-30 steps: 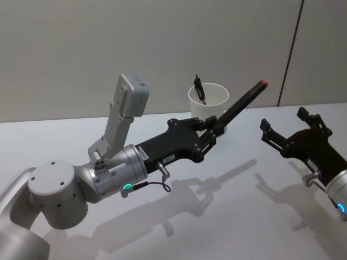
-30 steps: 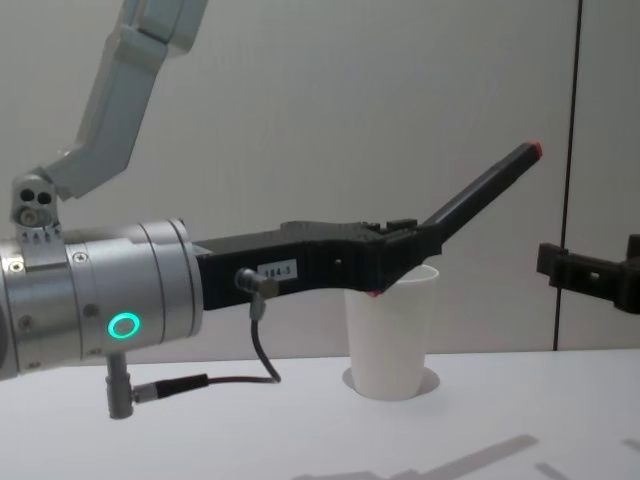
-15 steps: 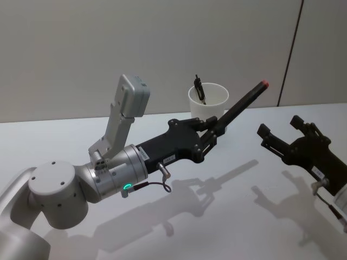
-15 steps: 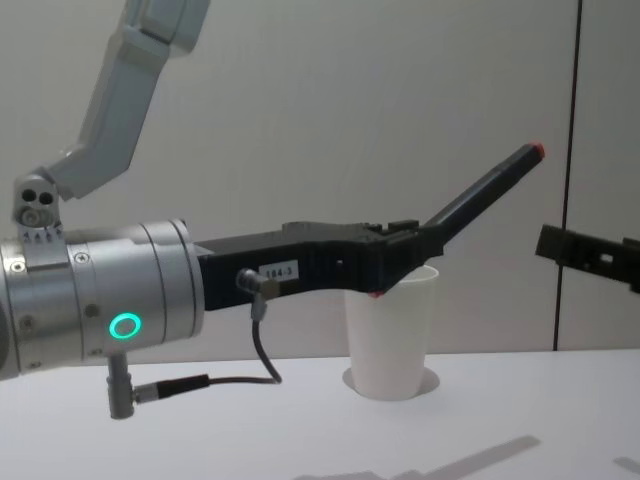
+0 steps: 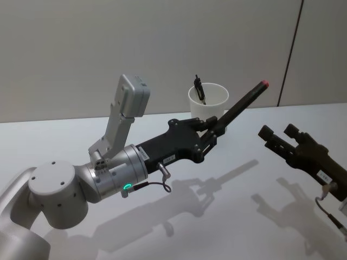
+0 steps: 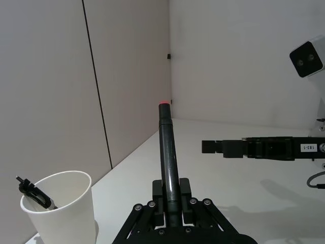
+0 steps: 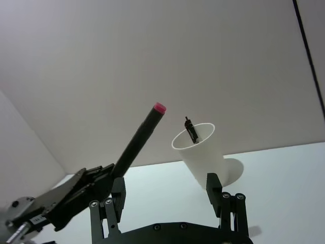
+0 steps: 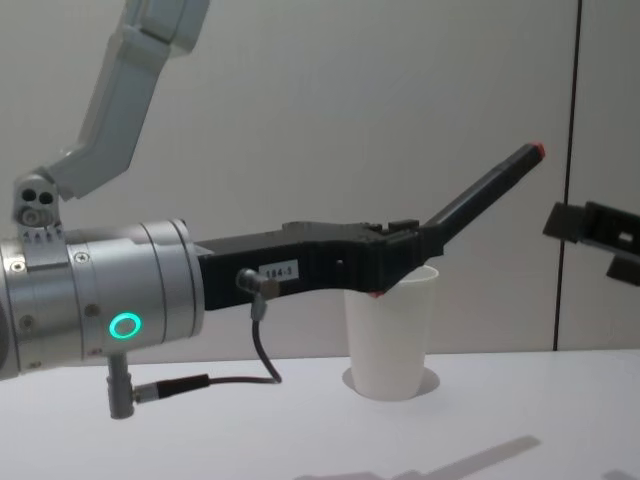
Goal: Place the pen into the pen holder.
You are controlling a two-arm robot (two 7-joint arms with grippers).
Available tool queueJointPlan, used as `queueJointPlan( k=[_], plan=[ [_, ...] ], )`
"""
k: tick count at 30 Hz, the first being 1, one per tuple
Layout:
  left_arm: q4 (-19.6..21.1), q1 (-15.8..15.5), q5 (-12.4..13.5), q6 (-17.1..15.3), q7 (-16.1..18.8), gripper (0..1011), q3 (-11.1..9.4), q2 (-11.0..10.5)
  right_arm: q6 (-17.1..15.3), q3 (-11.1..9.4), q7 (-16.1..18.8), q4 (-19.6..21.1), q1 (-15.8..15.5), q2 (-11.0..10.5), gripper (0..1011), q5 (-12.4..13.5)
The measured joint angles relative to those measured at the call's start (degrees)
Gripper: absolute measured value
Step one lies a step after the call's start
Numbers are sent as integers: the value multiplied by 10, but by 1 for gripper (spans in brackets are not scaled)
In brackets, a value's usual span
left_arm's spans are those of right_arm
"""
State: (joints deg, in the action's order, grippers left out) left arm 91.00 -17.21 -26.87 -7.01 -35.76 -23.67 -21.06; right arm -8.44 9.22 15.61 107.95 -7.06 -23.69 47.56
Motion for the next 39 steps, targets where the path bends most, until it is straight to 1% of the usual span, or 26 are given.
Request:
queueJointPlan(
  k=[1, 2, 3, 5, 6, 9, 10, 12, 15, 22, 26, 34, 39],
  plan=[
    [0, 0, 0, 0, 0, 185, 0, 0, -5, -1, 3, 0, 0, 0, 1001, 17],
    [0, 0, 0, 0, 0, 185, 0, 0, -6, -1, 4, 0, 0, 0, 1002, 22],
    [0, 0, 0, 0, 0, 185, 0, 0, -11, -2, 7, -1, 0, 0, 1002, 38],
    [0, 0, 0, 0, 0, 185, 0, 0, -16, -3, 10, -2, 1, 2, 1001, 55],
    [0, 0, 0, 0, 0, 186, 0, 0, -20, -3, 13, -5, 2, 3, 1002, 68],
    [0, 0, 0, 0, 0, 186, 0, 0, -26, -3, 16, -9, 5, 6, 1001, 89],
    [0, 0, 0, 0, 0, 185, 0, 0, -30, -3, 18, -12, 8, 8, 1001, 101],
    [0, 0, 0, 0, 0, 185, 0, 0, -35, -2, 21, -16, 11, 11, 1001, 116],
    [0, 0, 0, 0, 0, 186, 0, 0, -46, 0, 27, -27, 22, 20, 1001, 146],
    [0, 0, 0, 0, 0, 185, 0, 0, -63, 8, 36, -48, 44, 36, 1001, 181],
    [0, 0, 0, 0, 0, 186, 0, 0, -68, 11, 40, -57, 54, 42, 1001, 193],
    [0, 0, 0, 0, 0, 185, 0, 0, -70, 17, 42, -67, 66, 50, 1001, 211],
    [0, 0, 0, 0, 0, 185, 0, 0, -62, 20, 40, -70, 70, 54, 1001, 219]
  ],
)
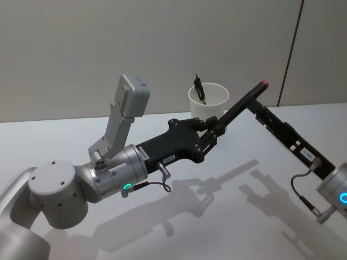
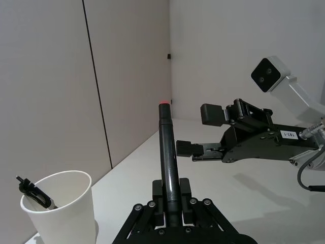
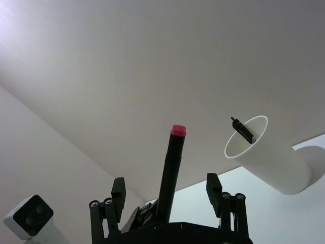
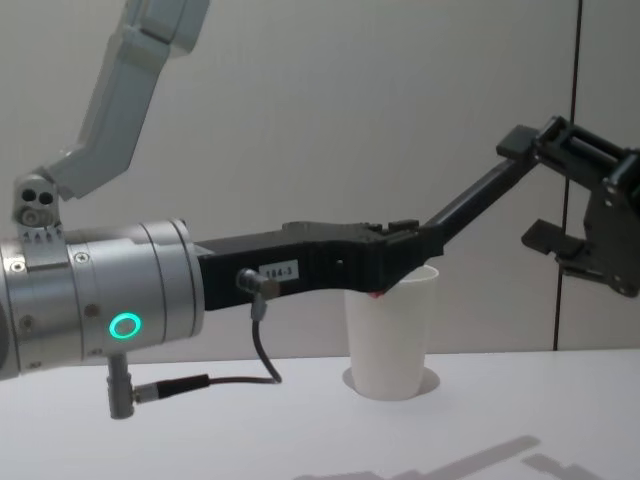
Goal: Place the pen into the pen holder.
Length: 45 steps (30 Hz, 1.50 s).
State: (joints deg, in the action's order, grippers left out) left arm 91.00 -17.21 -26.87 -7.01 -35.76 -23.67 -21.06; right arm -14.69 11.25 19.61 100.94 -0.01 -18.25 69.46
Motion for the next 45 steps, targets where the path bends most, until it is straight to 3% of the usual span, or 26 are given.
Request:
queueJointPlan(
  k=[15, 45],
  plan=[
    [0, 0, 0, 0, 0, 185, 0, 0, 28, 10, -15, -11, 14, 13, 1002, 6],
    [0, 0, 0, 0, 0, 186, 0, 0, 48, 36, -44, -32, 39, 37, 1001, -13]
  ],
)
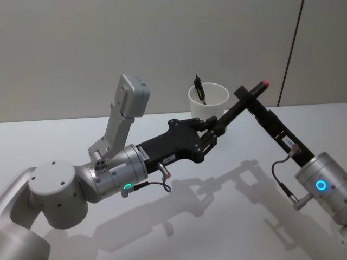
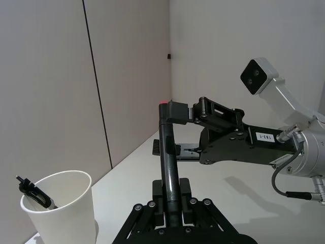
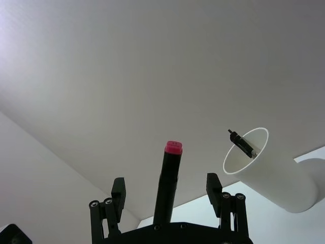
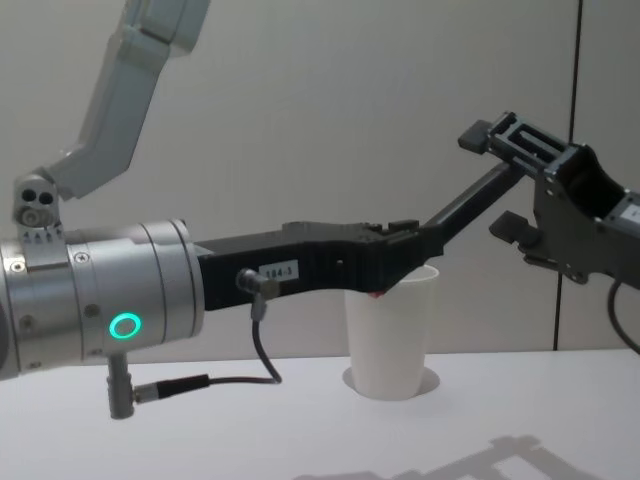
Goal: Place the pen into the pen holder.
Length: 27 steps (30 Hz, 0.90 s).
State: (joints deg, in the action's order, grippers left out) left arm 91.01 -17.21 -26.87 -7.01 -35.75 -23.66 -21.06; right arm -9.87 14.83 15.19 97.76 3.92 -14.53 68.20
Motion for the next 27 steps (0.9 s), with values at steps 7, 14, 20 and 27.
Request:
queueJointPlan(
  k=[7, 14, 20, 27],
  plan=[
    [0, 0, 0, 0, 0, 185, 0, 0, 6, 4, -8, -1, 2, 3, 940, -1],
    [0, 0, 0, 0, 0, 185, 0, 0, 8, 5, -12, -1, 3, 5, 758, -1],
    [0, 0, 0, 0, 0, 185, 0, 0, 10, 6, -14, -2, 4, 6, 576, -2],
    [0, 0, 0, 0, 0, 185, 0, 0, 11, 7, -16, -2, 4, 7, 353, -2]
  ],
)
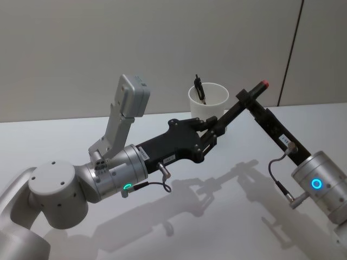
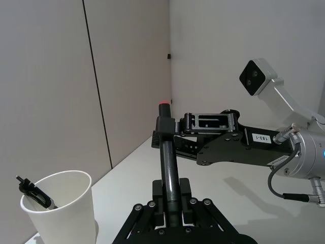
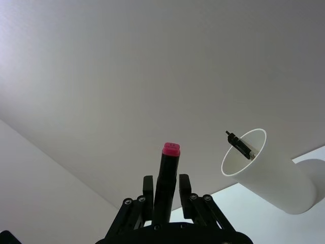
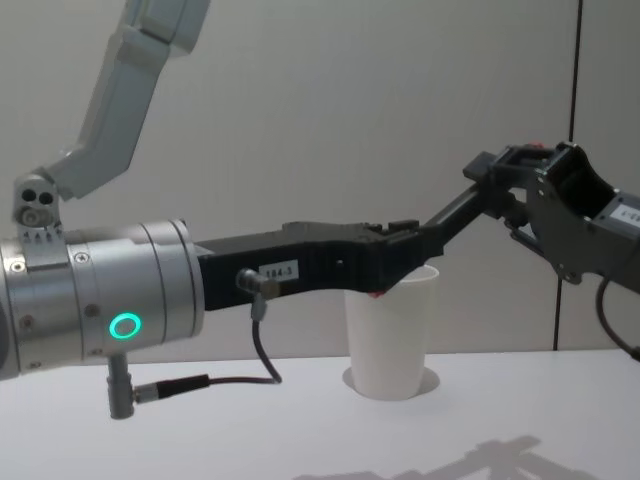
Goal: Place the pen into the pen holder.
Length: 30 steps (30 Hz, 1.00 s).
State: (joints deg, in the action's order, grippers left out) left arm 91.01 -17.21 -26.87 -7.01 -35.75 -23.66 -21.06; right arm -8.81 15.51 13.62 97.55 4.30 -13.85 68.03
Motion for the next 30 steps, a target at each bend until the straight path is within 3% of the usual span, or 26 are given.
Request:
queueJointPlan(
  k=[5, 19, 30],
  plan=[
    [0, 0, 0, 0, 0, 185, 0, 0, 0, 0, 0, 0, 0, 0, 207, 0],
    [0, 0, 0, 0, 0, 200, 0, 0, 1, 1, -2, 0, 1, 1, 205, 0],
    [0, 0, 0, 0, 0, 583, 0, 0, 1, 1, -2, 0, 1, 1, 204, 0]
  ],
)
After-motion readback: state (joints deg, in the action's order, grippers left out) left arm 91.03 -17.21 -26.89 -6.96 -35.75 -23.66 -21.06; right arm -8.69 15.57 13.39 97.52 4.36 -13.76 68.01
